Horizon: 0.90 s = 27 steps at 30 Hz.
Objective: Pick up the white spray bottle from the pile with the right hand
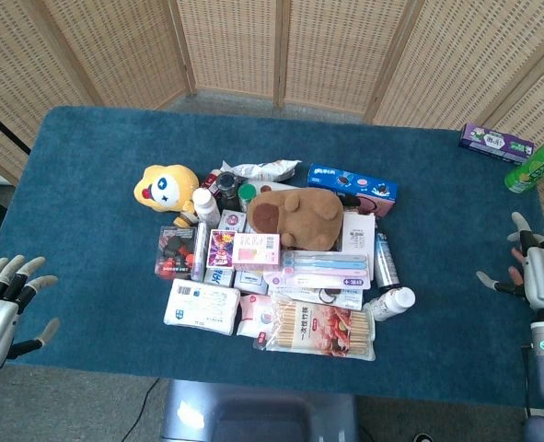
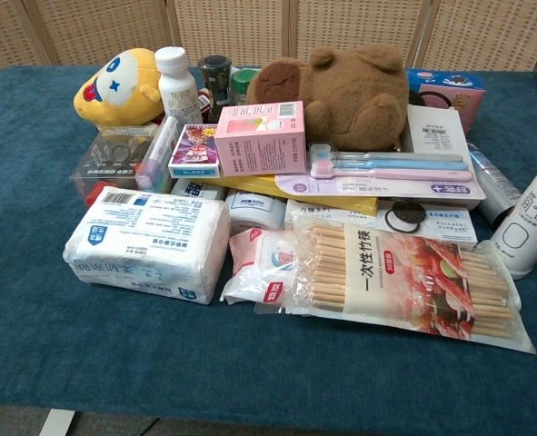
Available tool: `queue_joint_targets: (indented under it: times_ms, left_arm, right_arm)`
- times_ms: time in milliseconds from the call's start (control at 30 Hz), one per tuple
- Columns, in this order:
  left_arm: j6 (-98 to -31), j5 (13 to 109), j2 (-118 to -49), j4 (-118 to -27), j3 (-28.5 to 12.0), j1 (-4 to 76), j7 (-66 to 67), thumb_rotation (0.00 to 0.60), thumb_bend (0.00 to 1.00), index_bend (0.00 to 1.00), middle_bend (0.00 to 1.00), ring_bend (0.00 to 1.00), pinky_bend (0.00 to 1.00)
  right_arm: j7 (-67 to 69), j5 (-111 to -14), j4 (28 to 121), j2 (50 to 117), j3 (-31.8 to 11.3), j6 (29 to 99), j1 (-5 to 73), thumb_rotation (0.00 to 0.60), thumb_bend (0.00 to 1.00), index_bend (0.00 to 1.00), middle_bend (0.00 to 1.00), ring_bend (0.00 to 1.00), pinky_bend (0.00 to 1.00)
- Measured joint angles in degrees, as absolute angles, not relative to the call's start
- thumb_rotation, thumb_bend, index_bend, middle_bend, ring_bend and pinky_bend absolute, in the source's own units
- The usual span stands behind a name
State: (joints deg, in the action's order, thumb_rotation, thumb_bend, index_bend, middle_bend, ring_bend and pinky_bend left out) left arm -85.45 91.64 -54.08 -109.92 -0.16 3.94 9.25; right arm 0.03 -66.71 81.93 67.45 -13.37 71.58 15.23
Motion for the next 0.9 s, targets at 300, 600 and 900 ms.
queue_joint_targets:
  times_ms: [300,600,900]
  left_arm:
    - [-86.1,92.2,-54.7,-108.8,0.4,3.5,8.0,0.520,0.36,0.28,0.16,0.09,0.00]
    - [-86.7,92.7,-53.6,-109.4,0.0,3.7,6.8,0.519,0.37,0.28,0.16,0.09,0.00]
    - [-85.7,92.6,-52.3,-111.5,-1.0,5.1,7.2,0.517,0.36,0.27,0.15,0.09,0.00]
  right_arm:
    - [3.8,-67.1,82.6,67.4,-12.9,69.9,14.9,0.484,0.11,0.01,0.33,0.25,0.11]
    - [16.4,-71.6,83.5,64.5,-10.7,64.9,14.6,0.444,0.10,0.00,0.25,0.17,0.09]
    - [31.3,-81.5,83.2,62.2,-5.8,61.7,14.3,0.257,0.06,0.00,0.19,0.10,0.07]
